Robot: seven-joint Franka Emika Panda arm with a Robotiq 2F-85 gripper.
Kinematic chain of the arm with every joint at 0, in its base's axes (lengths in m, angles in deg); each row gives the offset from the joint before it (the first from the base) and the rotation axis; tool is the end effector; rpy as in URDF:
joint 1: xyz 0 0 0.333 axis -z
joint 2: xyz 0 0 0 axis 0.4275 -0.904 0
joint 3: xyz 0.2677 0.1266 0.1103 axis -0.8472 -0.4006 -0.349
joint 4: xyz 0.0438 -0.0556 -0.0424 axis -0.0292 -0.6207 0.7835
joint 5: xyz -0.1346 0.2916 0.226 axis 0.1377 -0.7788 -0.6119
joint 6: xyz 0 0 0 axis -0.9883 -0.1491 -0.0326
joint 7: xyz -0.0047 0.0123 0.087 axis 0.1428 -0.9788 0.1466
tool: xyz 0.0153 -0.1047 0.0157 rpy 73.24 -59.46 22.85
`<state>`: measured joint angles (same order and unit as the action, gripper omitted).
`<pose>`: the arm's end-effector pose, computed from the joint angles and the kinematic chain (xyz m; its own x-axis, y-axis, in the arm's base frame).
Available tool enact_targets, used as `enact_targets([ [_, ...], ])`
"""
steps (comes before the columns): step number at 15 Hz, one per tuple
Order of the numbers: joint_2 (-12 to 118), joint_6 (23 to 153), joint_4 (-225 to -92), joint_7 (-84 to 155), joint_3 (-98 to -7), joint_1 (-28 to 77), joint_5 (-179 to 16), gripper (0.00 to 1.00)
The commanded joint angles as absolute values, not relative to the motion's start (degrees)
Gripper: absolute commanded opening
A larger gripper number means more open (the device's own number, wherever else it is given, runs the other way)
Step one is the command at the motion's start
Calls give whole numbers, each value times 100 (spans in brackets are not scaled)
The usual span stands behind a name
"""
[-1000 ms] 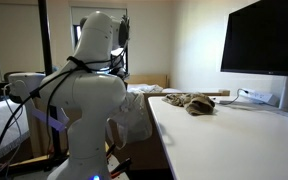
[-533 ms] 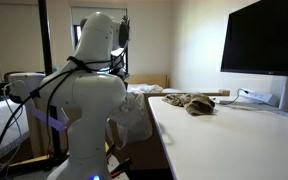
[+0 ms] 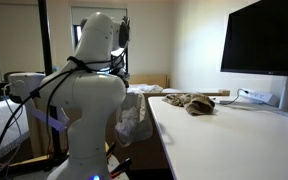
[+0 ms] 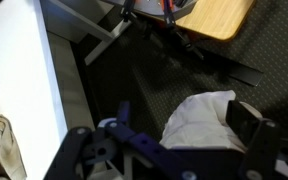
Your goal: Put the white shirt in the bag
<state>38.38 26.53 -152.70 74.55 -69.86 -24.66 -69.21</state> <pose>0.3173 0.5103 0.3223 0.8801 0.2075 -0.4271 0.4388 -0.6993 0.5643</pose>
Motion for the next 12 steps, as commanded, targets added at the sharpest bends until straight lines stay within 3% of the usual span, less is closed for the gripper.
enact_targets([
  [1, 3807, 2452, -15150, 7469, -6918, -2562, -6905, 100],
  [12, 4410, 3095, -15085, 7313, -6861, -2381, -6841, 100],
])
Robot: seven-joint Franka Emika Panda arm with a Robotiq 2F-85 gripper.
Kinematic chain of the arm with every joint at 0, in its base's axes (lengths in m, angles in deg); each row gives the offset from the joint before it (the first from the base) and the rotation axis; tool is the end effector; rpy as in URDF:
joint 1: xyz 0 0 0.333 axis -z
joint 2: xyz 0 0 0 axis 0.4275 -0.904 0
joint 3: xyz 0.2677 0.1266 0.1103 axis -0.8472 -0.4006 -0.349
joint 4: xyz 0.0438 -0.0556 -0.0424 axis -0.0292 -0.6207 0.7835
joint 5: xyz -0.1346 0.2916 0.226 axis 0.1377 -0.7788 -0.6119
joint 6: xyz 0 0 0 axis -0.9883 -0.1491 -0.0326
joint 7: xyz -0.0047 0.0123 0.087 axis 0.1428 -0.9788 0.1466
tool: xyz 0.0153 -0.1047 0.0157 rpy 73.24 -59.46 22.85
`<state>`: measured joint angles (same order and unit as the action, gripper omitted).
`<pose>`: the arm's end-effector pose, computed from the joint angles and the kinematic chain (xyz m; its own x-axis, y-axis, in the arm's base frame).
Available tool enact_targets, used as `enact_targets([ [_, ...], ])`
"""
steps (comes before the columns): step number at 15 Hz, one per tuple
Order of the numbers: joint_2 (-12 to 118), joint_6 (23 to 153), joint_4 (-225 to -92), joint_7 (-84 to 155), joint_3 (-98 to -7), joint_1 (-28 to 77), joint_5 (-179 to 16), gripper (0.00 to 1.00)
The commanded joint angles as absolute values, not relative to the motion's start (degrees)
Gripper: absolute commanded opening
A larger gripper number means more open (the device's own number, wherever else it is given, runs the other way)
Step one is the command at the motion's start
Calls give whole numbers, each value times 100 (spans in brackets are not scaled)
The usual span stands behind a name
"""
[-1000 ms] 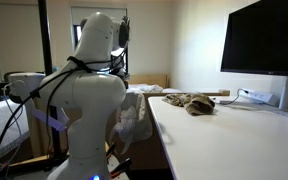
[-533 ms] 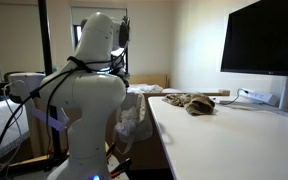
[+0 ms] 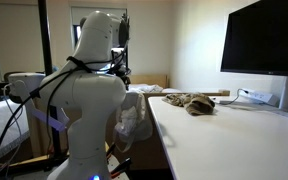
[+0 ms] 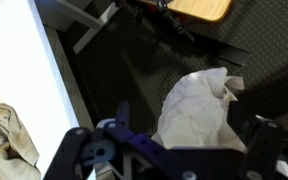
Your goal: Put the white shirt in the bag
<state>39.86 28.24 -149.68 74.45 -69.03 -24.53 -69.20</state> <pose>0.3340 0.5184 0.3570 0.9062 0.2284 -0.3559 0.3959 -0.7539 0.5243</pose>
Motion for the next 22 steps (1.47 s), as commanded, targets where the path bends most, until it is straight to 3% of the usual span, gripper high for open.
enact_targets([
  [1, 4528, 3207, -15083, 7320, -6841, -2336, -6847, 100],
  [10, 5925, 4179, -15787, 6907, -6850, -1418, -7036, 100],
  [22, 7759, 4459, -17002, 5098, -6995, 392, -7542, 100],
])
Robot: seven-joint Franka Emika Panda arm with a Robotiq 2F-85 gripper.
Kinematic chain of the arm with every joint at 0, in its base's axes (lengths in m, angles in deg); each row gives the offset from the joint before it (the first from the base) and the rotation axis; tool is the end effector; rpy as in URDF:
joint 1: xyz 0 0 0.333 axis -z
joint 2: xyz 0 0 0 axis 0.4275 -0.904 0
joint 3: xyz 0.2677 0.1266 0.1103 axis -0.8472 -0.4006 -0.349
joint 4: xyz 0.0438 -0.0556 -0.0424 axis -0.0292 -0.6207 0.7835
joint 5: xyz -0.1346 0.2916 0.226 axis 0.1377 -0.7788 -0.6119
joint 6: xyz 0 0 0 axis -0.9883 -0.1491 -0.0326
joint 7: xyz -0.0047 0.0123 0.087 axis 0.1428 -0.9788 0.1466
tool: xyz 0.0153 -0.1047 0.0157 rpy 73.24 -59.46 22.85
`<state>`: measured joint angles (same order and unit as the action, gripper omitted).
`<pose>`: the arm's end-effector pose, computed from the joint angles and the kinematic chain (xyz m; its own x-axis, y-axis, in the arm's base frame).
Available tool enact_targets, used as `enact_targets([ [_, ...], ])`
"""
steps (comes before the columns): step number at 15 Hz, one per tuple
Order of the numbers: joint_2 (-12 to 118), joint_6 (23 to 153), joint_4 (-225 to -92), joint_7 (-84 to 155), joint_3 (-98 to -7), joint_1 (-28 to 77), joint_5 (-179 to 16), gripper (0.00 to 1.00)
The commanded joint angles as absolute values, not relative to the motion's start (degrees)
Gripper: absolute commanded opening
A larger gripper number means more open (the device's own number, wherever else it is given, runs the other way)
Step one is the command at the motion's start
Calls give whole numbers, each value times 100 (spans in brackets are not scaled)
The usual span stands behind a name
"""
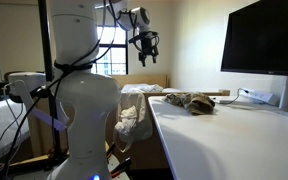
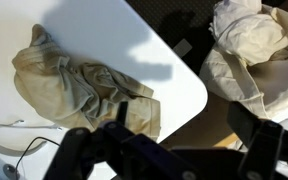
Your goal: Put the white shirt in the bag
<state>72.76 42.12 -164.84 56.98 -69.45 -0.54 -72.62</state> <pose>0.4259 0.3145 0.5808 0.9736 0.2272 -0.0242 0.2259 -0.9410 0.2519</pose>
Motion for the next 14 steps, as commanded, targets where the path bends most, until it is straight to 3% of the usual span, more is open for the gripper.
enact_targets([
  [1, 7834, 4496, -17104, 4870, -6974, 520, -7591, 100],
  [14, 7788, 4221, -17297, 4165, -7007, 981, -8008, 100],
])
